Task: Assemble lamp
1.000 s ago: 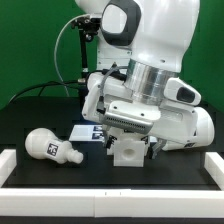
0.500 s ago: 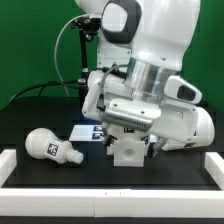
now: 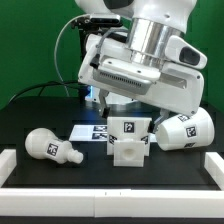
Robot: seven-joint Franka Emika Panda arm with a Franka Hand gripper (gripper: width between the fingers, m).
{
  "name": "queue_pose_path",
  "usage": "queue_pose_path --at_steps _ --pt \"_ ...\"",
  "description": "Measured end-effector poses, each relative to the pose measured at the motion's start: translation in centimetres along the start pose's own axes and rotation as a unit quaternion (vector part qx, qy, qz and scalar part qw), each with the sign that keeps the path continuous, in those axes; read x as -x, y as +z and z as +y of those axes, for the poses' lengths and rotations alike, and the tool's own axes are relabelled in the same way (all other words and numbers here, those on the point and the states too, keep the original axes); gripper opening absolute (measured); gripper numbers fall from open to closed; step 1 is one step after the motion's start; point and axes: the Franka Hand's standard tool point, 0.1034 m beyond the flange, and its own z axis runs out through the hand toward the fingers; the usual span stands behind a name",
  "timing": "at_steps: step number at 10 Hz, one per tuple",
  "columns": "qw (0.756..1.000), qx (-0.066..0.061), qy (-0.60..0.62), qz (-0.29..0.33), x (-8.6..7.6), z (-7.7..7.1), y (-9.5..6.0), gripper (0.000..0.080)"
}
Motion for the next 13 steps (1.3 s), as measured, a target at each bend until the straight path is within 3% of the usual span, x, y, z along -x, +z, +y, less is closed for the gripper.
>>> queue_pose_path --at_steps 1,3,4,6,7,9,13 --pt "0.999 0.006 0.043 -0.003 0.2 0.1 0.2 0.0699" --pt "0.987 0.042 0.154 -0.019 0.8 1.3 0.4 0.0699" --pt "0.969 0.064 0.236 -0.027 1.2 2.5 -0.1 0.0699" --pt "0.906 0.083 0.413 -0.024 1.8 5.1 -1.4 0.0699" --pt "0.865 0.085 0.495 -0.019 1.7 6.2 -1.6 0.0699" --pt "0.841 0.086 0.534 -0.01 1.6 6.6 -1.5 0.0699" --pt "0.76 0.089 0.644 0.013 1.6 6.7 -1.6 0.0699"
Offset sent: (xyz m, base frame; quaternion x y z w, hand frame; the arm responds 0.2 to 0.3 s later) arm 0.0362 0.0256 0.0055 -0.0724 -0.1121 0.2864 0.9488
